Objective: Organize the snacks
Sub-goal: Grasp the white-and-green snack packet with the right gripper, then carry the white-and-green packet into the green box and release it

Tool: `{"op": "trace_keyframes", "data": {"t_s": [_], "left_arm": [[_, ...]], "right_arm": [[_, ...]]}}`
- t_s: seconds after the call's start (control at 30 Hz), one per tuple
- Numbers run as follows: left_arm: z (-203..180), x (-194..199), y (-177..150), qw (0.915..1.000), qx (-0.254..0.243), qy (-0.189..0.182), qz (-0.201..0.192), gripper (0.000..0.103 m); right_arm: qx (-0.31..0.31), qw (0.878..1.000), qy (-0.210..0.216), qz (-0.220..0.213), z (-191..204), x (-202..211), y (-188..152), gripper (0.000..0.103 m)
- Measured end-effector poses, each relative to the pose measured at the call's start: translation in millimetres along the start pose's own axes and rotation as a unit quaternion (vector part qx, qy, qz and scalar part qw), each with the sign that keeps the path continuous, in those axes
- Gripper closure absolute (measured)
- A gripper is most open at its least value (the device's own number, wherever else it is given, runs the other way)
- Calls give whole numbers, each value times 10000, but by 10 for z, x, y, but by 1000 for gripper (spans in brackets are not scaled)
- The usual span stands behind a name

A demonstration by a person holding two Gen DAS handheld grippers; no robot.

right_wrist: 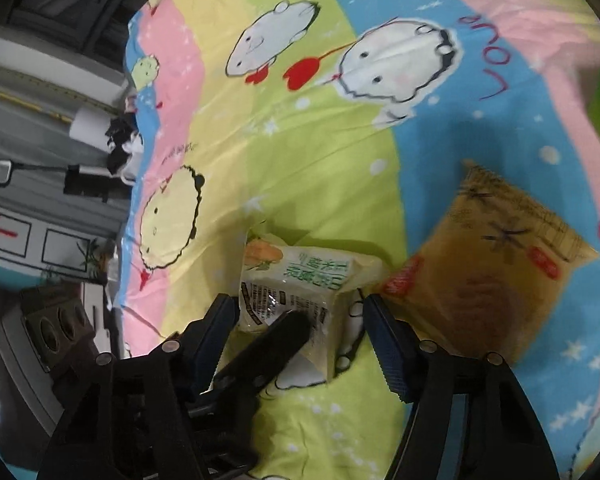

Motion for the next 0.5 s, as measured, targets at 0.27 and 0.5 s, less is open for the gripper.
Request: {"op": "trace_keyframes", "data": {"t_s": [0.27,0.5], "left_arm": [[-50,-11,-24,9998,-33,-171,-57,60],[-247,182,-173,9996,-86,-211,-139,68]], "right_arm": [[247,9994,-203,-106,55,-98,46,48],[462,9987,-134,-167,130,65,-122,55]]}}
Point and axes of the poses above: each gripper's, at about its wrist camera, not at the fingertips, and x roughly against the way its jaws point, z to its left, y to its top, the point moved 6 cm from there along -x, roughly the way its jaws point, and after that the axes turned 2 degrees about x, right-handed, at the moved point
